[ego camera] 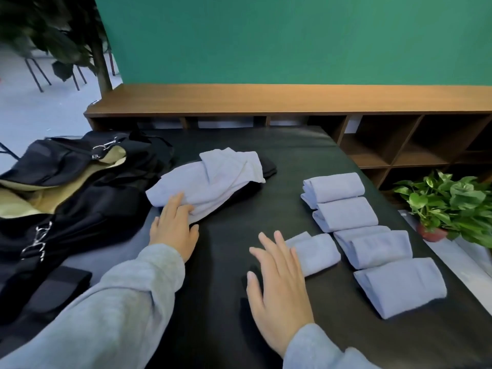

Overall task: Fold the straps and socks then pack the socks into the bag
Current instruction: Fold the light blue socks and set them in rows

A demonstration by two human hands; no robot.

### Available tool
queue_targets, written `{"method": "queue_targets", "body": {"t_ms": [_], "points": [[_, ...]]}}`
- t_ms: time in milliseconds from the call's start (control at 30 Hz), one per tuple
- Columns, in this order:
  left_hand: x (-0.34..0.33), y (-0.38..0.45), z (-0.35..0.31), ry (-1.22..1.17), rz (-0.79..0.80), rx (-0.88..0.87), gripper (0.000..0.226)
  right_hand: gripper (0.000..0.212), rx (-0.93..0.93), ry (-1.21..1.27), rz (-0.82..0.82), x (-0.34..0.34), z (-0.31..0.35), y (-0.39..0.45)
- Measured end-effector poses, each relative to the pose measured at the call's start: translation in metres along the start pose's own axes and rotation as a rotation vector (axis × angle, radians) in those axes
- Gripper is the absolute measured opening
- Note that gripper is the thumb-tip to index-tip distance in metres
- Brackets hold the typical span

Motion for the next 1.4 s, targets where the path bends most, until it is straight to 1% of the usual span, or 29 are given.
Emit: {"method": "queue_targets", "body": {"t_ms": [133,233,367,467,600,700,767,833,900,1000,1067,1167,1333,1400], "points": [[0.012,-0.005,0.015,-0.024,0.006,0.012,0.049,0.035,0.043,-0.021,-0.021,-0.016,0.009,-0.016],[0.019,-0.006,0.025,0.018,0.063,0.043,0.052,0.033,0.062,-0.093,-0.015,-0.023,0.009,-0.017],[0.023,-0.008,0.033,0.088,0.161,0.054,0.048,0.032,0.067,-0.157,-0.001,-0.028,0.007,-0.017],[0.025,-0.007,0.036,0.135,0.161,0.009,0.045,0.031,0.053,-0.177,0.000,-0.029,0.008,-0.017],[0.026,0.001,0.042,0.246,0.234,-0.023,0.056,0.031,0.045,-0.199,0.009,-0.029,0.007,-0.016],[0.026,0.003,0.044,0.251,0.251,0.000,0.061,0.030,0.039,-0.186,0.015,-0.029,0.007,-0.016],[0.025,0.002,0.043,0.240,0.231,-0.016,0.058,0.030,0.040,-0.186,0.017,-0.029,0.007,-0.016],[0.026,0.000,0.041,0.241,0.208,-0.050,0.051,0.029,0.038,-0.179,0.022,-0.029,0.008,-0.016],[0.028,0.001,0.039,0.258,0.229,-0.064,0.048,0.029,0.038,-0.170,0.022,-0.028,0.009,-0.017],[0.029,0.006,0.036,0.275,0.278,-0.058,0.049,0.028,0.047,-0.175,0.021,-0.027,0.009,-0.016],[0.029,0.009,0.036,0.270,0.259,-0.052,0.050,0.027,0.051,-0.196,0.031,-0.027,0.010,-0.016],[0.028,0.008,0.034,0.253,0.186,-0.051,0.049,0.026,0.033,-0.218,0.069,-0.027,0.011,-0.015],[0.029,-0.008,0.026,0.202,-0.018,-0.101,0.044,0.027,0.019,-0.213,0.103,-0.027,0.011,-0.014],[0.027,-0.020,0.020,0.173,-0.078,-0.157,0.045,0.031,0.000,-0.215,0.120,-0.027,0.011,-0.015]]}}
Point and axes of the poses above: each hand's wrist, its own y-axis towards the middle knuckle, its own x-axis out of the back of the hand, z = x × y, the point moved 3 cm from there along y, towards the middle knuckle, and after that the axes turned 15 degrees about -x, right-handed, at the moved point
